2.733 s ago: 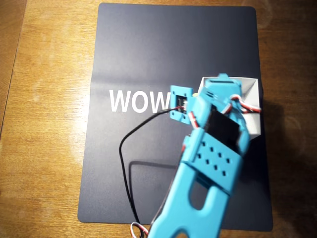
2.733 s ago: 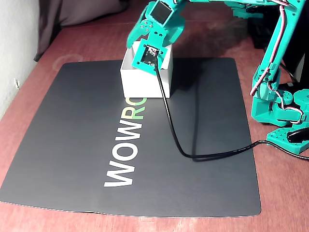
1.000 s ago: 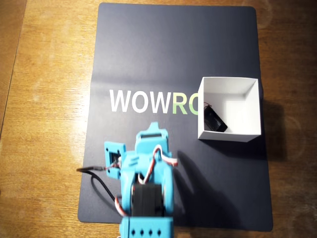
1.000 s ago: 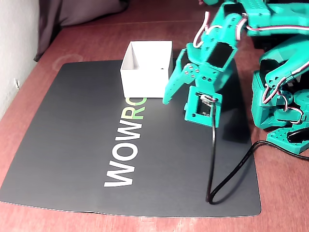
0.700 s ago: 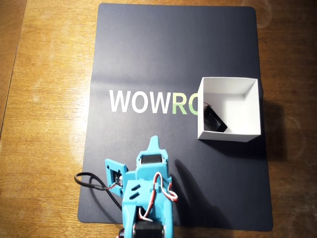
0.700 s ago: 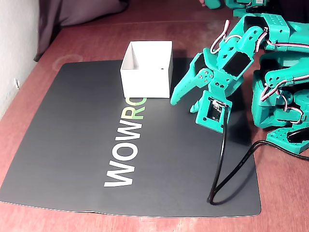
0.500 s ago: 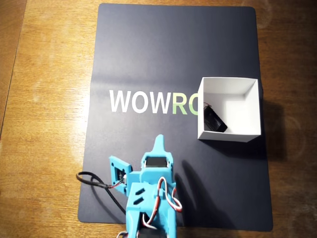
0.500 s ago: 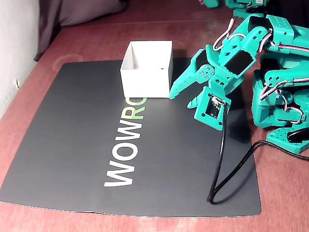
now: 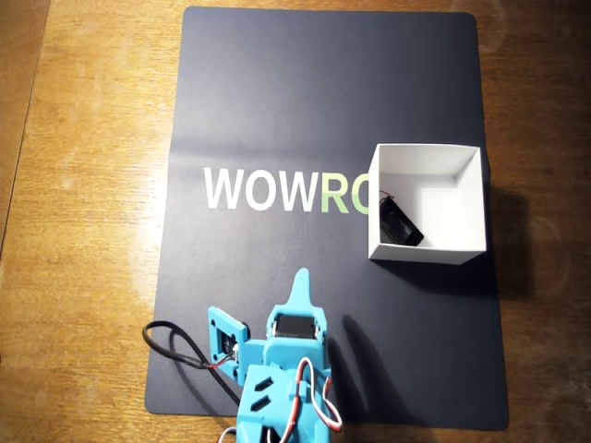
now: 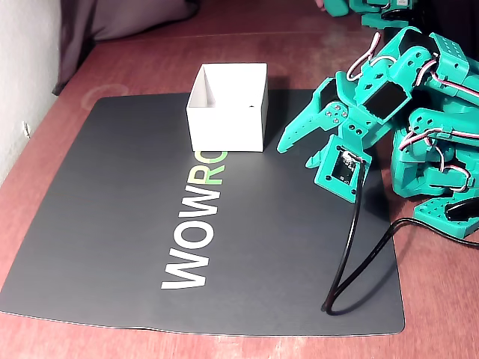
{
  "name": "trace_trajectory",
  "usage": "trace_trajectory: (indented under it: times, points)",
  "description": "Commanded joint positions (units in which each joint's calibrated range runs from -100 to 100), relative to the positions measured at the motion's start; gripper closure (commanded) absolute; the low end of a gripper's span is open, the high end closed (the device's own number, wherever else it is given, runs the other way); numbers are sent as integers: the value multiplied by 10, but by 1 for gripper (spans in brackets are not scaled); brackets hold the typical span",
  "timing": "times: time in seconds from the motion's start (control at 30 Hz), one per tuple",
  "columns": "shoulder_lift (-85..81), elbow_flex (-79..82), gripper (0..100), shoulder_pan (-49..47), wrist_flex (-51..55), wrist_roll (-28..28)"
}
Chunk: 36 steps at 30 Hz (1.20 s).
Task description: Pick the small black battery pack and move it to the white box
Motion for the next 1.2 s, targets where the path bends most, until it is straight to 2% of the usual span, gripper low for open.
trace_trajectory:
  times: [0.0, 0.67, 0.87, 1.17]
  points:
    - [-22, 18, 83, -3, 7, 1]
    - [-48, 32, 84, -4, 35, 1]
    - [-48, 32, 94, -4, 35, 2]
    - [-48, 32, 95, -4, 35, 2]
